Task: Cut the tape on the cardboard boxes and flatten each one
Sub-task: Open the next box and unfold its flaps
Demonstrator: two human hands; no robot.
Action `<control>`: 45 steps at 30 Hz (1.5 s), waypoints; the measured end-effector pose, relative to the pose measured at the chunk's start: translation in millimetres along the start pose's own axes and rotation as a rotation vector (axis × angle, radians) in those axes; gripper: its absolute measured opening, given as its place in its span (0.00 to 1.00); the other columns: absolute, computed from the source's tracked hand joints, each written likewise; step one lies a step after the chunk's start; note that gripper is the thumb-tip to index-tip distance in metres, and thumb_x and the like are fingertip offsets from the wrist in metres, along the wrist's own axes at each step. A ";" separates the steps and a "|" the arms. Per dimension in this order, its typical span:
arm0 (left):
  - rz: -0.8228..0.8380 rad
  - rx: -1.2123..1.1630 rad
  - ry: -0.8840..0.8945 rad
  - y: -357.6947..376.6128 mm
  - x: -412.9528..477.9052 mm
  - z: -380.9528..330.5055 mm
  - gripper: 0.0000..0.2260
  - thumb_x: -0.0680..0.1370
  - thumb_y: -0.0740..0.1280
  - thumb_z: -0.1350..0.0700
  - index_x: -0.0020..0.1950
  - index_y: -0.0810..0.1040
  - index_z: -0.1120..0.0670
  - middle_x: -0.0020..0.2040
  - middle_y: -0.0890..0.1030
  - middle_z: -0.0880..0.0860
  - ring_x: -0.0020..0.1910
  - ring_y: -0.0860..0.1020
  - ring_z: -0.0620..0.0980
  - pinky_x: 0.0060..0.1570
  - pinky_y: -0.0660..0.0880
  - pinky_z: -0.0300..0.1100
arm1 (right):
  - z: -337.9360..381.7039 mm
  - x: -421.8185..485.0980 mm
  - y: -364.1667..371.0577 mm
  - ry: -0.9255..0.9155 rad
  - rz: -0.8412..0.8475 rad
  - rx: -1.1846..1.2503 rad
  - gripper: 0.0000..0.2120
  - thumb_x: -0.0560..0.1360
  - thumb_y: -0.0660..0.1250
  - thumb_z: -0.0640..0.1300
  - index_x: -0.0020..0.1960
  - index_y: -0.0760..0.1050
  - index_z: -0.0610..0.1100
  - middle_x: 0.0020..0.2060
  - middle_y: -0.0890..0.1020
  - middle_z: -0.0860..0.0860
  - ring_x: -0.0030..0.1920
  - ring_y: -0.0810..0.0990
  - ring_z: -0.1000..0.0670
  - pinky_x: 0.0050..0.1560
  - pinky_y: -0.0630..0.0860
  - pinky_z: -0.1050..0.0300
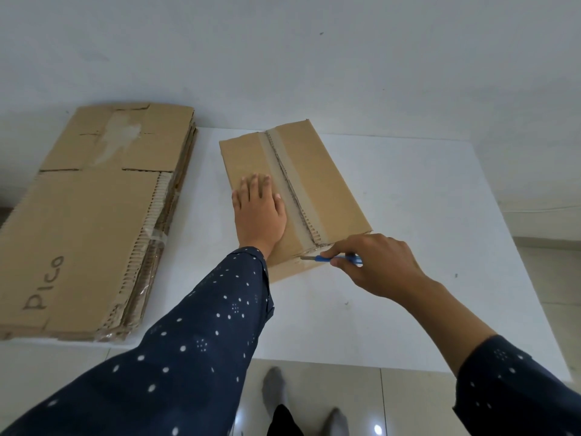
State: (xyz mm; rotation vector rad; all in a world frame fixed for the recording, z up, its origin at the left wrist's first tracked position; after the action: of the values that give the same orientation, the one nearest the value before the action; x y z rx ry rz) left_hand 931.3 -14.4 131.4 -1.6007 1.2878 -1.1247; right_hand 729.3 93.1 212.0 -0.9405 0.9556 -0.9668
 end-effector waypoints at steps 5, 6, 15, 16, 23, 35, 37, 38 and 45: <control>-0.015 0.002 0.008 -0.7 -0.3 0.1 0.23 0.84 0.54 0.50 0.78 0.64 0.55 0.79 0.64 0.58 0.79 0.57 0.60 0.77 0.53 0.58 | -2.9 0.8 0.5 0.008 -0.025 0.002 0.10 0.80 0.62 0.57 0.58 0.78 0.66 0.48 0.80 0.63 0.48 0.77 0.56 0.41 0.73 0.59; -0.012 0.003 0.010 -0.2 -0.5 0.2 0.23 0.84 0.53 0.50 0.78 0.64 0.55 0.79 0.63 0.58 0.79 0.57 0.60 0.77 0.53 0.58 | -4.0 0.7 1.9 0.013 -0.035 0.001 0.10 0.80 0.62 0.57 0.58 0.78 0.66 0.48 0.80 0.62 0.48 0.77 0.56 0.41 0.74 0.58; 0.032 -0.012 0.010 -0.9 -1.3 0.6 0.24 0.84 0.52 0.50 0.80 0.61 0.54 0.80 0.60 0.56 0.80 0.54 0.58 0.78 0.50 0.56 | -67.7 -11.5 -22.7 0.302 -0.098 -0.007 0.09 0.79 0.62 0.57 0.55 0.79 0.67 0.50 0.81 0.62 0.49 0.79 0.51 0.44 0.72 0.56; 0.037 -0.008 0.005 -1.2 -1.3 0.6 0.24 0.84 0.52 0.50 0.80 0.61 0.54 0.80 0.59 0.56 0.80 0.53 0.58 0.78 0.49 0.56 | -78.6 -13.2 -29.2 0.323 -0.082 -0.001 0.08 0.79 0.62 0.57 0.54 0.79 0.67 0.48 0.81 0.61 0.47 0.77 0.52 0.42 0.71 0.56; 0.051 -0.006 -0.119 -6.3 -3.5 3.5 0.23 0.83 0.53 0.45 0.79 0.62 0.45 0.81 0.51 0.59 0.79 0.50 0.64 0.76 0.49 0.61 | -60.4 17.9 -56.9 0.114 -0.088 0.403 0.03 0.77 0.68 0.53 0.46 0.80 0.59 0.37 0.82 0.55 0.39 0.78 0.54 0.40 0.69 0.70; 0.257 -0.165 -0.170 -18.8 50.6 2.5 0.29 0.78 0.57 0.33 0.77 0.60 0.40 0.80 0.54 0.60 0.77 0.55 0.62 0.76 0.52 0.57 | -9.6 44.8 18.9 0.399 -0.085 0.573 0.09 0.82 0.58 0.51 0.51 0.73 0.46 0.44 0.83 0.46 0.42 0.82 0.44 0.45 0.79 0.49; 0.263 -0.145 -0.061 -17.5 70.1 -15.2 0.31 0.76 0.56 0.31 0.77 0.62 0.42 0.78 0.63 0.56 0.77 0.59 0.58 0.76 0.53 0.59 | 9.2 35.0 37.1 0.469 -0.070 0.907 0.09 0.82 0.58 0.49 0.52 0.72 0.45 0.42 0.84 0.44 0.40 0.85 0.43 0.45 0.82 0.43; 0.293 -0.161 -0.009 -14.2 77.5 -27.5 0.31 0.77 0.57 0.31 0.77 0.62 0.43 0.77 0.65 0.55 0.77 0.60 0.57 0.76 0.53 0.60 | 18.4 31.6 43.3 0.521 -0.066 1.094 0.09 0.83 0.56 0.49 0.53 0.71 0.44 0.43 0.84 0.44 0.39 0.86 0.43 0.44 0.83 0.45; 0.389 -0.037 0.072 10.9 67.8 -107.3 0.29 0.81 0.55 0.38 0.79 0.59 0.49 0.80 0.57 0.58 0.80 0.52 0.59 0.75 0.44 0.66 | -55.1 43.0 -10.8 0.695 -0.545 0.666 0.12 0.83 0.54 0.50 0.49 0.71 0.44 0.42 0.76 0.51 0.41 0.74 0.51 0.38 0.69 0.55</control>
State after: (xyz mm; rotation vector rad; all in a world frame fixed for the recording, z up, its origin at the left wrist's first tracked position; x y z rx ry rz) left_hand 832.5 -87.5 165.0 -1.2696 1.5919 -0.9246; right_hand 686.8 38.6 196.9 -0.2706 0.8406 -2.0061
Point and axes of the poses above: each hand's wrist, its own x-axis towards the middle knuckle, its own y-axis out of the palm, z = x × y, the point moved 6 cm from there along x, towards the middle knuckle
